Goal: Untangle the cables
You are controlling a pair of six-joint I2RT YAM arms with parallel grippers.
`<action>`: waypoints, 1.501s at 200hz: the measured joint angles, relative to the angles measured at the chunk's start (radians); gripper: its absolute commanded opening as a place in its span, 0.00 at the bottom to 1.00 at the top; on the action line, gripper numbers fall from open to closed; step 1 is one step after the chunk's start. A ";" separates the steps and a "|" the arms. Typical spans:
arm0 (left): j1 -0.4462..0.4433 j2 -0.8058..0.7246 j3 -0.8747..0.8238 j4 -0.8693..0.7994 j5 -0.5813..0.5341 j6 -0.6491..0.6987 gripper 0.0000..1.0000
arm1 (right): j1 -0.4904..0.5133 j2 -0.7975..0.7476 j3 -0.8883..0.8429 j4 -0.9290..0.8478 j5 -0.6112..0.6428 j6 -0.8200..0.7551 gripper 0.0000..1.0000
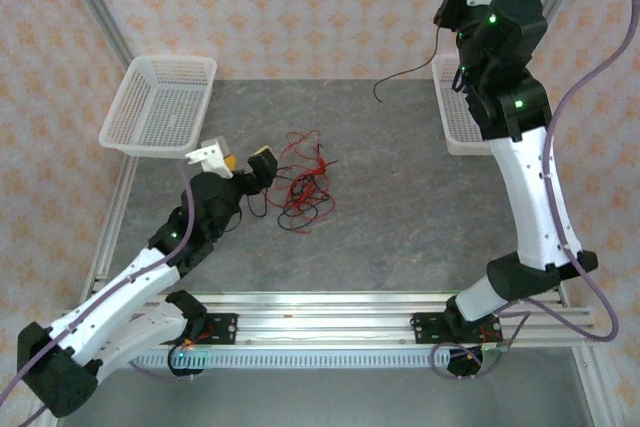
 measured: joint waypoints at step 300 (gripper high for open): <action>0.000 -0.046 0.083 -0.412 0.051 -0.121 0.90 | -0.453 0.787 -0.158 0.151 0.056 0.248 0.08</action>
